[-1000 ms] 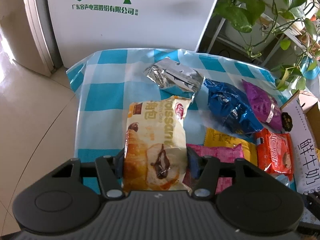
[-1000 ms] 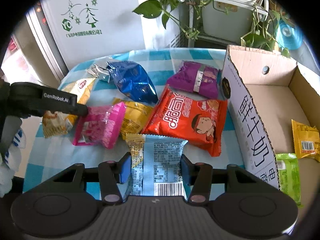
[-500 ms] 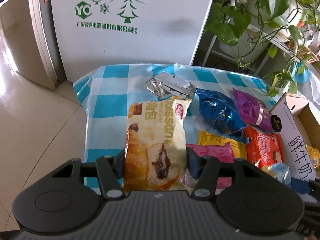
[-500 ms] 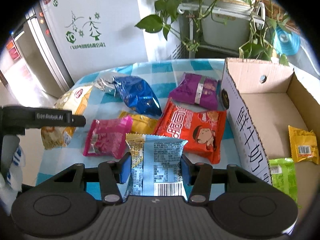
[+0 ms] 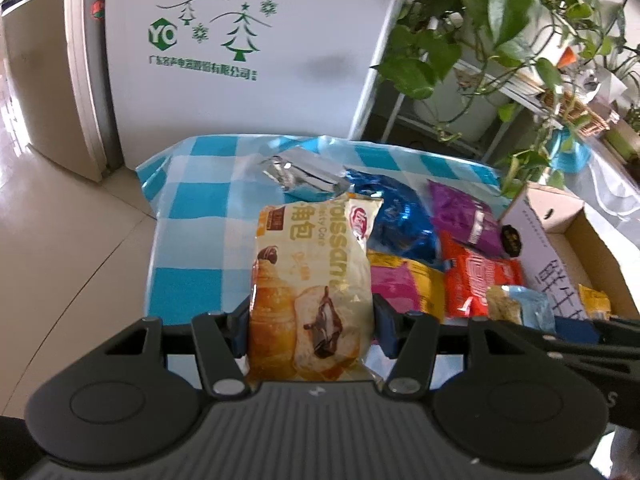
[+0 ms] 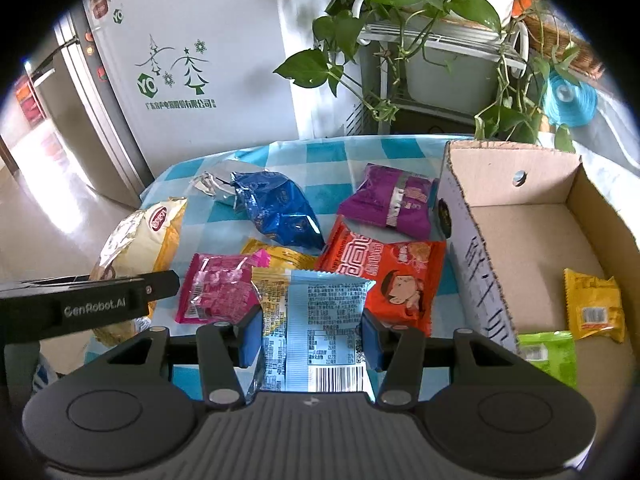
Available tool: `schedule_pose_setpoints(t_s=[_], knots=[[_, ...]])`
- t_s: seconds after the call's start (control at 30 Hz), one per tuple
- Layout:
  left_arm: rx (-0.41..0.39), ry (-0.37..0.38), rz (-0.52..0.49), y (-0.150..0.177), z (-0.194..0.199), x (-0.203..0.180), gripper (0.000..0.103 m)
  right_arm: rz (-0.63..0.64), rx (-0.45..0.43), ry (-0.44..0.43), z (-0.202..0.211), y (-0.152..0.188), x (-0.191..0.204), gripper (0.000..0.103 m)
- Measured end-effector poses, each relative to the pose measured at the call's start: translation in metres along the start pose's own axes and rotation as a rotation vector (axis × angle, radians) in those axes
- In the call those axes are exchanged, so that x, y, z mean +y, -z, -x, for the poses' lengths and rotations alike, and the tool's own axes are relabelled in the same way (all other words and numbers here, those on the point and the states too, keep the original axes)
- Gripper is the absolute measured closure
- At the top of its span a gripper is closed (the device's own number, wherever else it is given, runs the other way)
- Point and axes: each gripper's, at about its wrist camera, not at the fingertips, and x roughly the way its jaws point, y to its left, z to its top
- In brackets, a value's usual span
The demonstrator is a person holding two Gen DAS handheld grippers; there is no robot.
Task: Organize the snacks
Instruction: 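Lift the croissant bag with left tool while right tool carries the light-blue bag toward the box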
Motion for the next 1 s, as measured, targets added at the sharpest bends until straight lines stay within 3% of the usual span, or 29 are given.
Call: schedule_pose_setpoints(t_s=[0.13, 0.4, 0.73, 1.0], knots=[[-0.001, 0.031, 0.010, 0.001, 0.003, -0.007, 0.046, 0.040, 0.006, 0.016, 0.002, -0.004, -0.001, 0.047], [-0.033, 0.024, 0.001, 0.000, 0.005, -0.020, 0.046, 0.089, 0.001, 0.035, 0.011, -0.014, -0.010, 0.047], [-0.086, 0.029, -0.046, -0.003, 0.010, -0.041, 0.046, 0.010, -0.098, 0.043, 0.025, -0.025, -0.029, 0.047], [-0.112, 0.025, -0.056, -0.005, 0.013, -0.048, 0.046, -0.025, -0.126, 0.044, 0.024, -0.034, -0.040, 0.047]])
